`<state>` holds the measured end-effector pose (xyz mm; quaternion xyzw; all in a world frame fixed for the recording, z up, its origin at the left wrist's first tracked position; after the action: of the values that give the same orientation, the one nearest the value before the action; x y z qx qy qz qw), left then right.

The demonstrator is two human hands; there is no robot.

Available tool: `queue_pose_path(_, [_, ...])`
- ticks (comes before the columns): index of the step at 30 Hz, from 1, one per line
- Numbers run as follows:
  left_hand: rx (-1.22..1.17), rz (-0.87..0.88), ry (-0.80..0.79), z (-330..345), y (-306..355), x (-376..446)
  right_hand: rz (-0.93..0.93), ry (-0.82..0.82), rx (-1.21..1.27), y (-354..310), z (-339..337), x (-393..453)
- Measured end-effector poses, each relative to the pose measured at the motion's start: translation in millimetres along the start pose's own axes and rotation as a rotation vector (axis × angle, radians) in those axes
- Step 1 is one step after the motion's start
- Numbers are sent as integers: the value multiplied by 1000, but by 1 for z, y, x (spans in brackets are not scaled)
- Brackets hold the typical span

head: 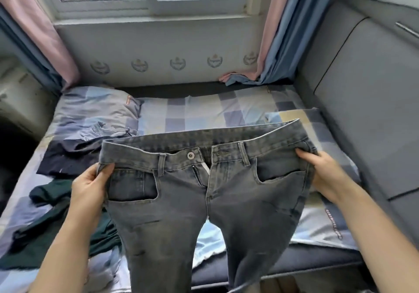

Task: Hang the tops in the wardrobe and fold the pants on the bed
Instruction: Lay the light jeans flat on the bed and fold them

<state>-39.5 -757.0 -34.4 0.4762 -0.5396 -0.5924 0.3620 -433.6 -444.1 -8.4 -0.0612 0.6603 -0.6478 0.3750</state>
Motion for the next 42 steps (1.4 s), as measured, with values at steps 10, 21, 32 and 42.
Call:
queue_pose_path(10, [132, 16, 89, 46, 34, 140, -170, 115, -65, -54, 55, 154])
queue_pose_path(21, [755, 95, 44, 199, -177, 417, -260, 279, -760, 90, 131, 494])
queue_pose_path(32, [564, -679, -373, 231, -590, 162, 463, 252, -1015, 500, -47, 400])
queue_pose_path(42, [390, -753, -586, 280, -631, 46, 542, 49, -881, 575, -90, 321])
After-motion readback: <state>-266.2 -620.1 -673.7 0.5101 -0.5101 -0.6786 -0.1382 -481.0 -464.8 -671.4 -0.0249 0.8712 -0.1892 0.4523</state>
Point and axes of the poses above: each hand's wrist, its own x-axis towards the middle knuckle, its own z-axis out of the palm, y = z × x, the point moved 5 cm from there along x, towards the middle knuckle, and after that the axes turned 1 degree about y, right-handed, at the moved point
